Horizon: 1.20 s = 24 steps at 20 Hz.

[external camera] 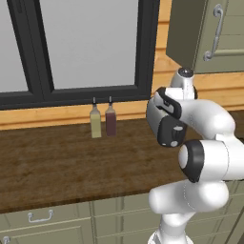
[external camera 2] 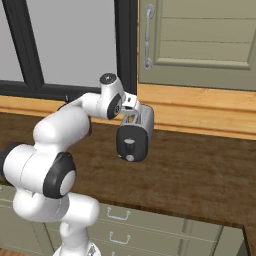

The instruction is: Start the toaster. Once the lever pops up, take the bread to the plate on the dining counter.

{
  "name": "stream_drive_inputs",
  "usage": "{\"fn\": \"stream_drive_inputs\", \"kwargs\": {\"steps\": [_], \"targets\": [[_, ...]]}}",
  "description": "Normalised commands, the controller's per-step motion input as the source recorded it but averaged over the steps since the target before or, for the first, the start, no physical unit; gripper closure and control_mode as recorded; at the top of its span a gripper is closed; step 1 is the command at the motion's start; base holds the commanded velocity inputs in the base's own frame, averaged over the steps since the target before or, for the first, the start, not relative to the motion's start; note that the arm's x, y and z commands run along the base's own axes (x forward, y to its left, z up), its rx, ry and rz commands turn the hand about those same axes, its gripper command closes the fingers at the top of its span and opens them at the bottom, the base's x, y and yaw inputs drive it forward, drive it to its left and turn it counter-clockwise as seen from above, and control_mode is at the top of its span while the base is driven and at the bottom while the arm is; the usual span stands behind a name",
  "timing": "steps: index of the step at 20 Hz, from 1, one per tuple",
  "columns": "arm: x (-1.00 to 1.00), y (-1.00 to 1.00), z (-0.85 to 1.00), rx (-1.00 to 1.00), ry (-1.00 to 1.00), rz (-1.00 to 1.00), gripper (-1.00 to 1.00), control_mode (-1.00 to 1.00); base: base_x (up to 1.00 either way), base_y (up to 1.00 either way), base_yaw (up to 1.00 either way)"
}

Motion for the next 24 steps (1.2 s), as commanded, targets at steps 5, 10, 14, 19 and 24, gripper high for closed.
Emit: {"fn": "stream_drive_inputs", "kwargs": {"steps": [5, 10, 14, 19, 24], "targets": [[0.19, -0.04, -0.14, 0.0, 0.0, -0.09, -1.0, -1.0, 0.0, 0.0, 0.0], [0.08, -0.26, -0.12, 0.0, 0.0, -0.08, -1.0, -1.0, 0.0, 0.0, 0.0], [0.04, -0.24, -0.1, 0.0, 0.0, -0.04, -1.0, -1.0, 0.0, 0.0, 0.0], [0.02, 0.0, -0.12, 0.03, 0.0, 0.0, -1.0, -1.0, 0.0, 0.0, 0.0], [0.02, 0.0, -0.11, 0.06, 0.0, 0.0, -1.0, -1.0, 0.0, 0.0, 0.0]]}}
